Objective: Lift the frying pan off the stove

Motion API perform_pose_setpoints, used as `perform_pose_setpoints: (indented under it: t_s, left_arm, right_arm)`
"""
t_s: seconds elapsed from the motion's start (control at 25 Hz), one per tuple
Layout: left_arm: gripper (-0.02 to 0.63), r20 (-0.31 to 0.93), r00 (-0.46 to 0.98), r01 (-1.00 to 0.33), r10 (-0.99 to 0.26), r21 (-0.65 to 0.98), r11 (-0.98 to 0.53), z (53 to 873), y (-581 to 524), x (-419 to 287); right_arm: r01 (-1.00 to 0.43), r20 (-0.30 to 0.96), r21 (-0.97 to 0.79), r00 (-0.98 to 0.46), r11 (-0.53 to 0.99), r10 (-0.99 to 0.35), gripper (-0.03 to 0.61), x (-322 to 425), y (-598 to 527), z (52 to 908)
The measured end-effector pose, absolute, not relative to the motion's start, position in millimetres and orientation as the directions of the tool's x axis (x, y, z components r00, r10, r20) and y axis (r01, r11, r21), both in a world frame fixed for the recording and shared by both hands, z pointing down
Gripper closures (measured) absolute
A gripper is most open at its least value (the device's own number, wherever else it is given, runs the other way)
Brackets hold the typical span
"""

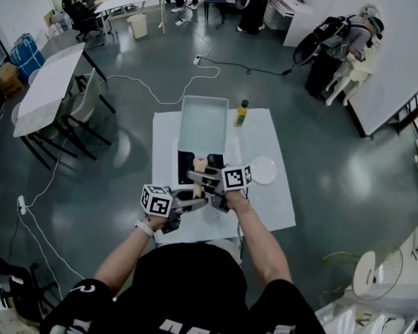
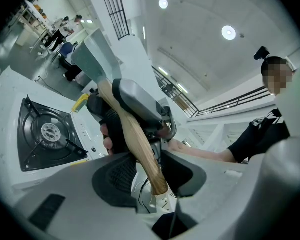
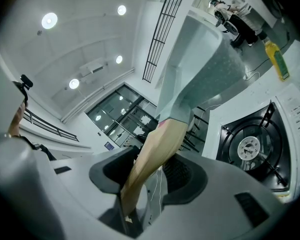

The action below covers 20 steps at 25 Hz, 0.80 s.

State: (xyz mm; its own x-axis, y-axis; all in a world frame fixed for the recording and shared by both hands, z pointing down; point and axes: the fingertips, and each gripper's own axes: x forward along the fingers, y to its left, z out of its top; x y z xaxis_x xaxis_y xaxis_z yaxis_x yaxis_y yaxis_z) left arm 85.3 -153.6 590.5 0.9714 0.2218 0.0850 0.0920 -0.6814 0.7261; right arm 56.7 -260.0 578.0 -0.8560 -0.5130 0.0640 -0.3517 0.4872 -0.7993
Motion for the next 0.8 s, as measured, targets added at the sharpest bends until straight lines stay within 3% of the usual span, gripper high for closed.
perform_pose_setpoints:
  t_s: [0.8]
  left_arm:
    - [0.466,0.088,0.995,-0.035,0.046,0.741,-0.67,599,-154,27]
  right_arm:
    - [-0.241,0.049,-0.819,-0.933,0.521,-0.356,0.405,-19,-254,586]
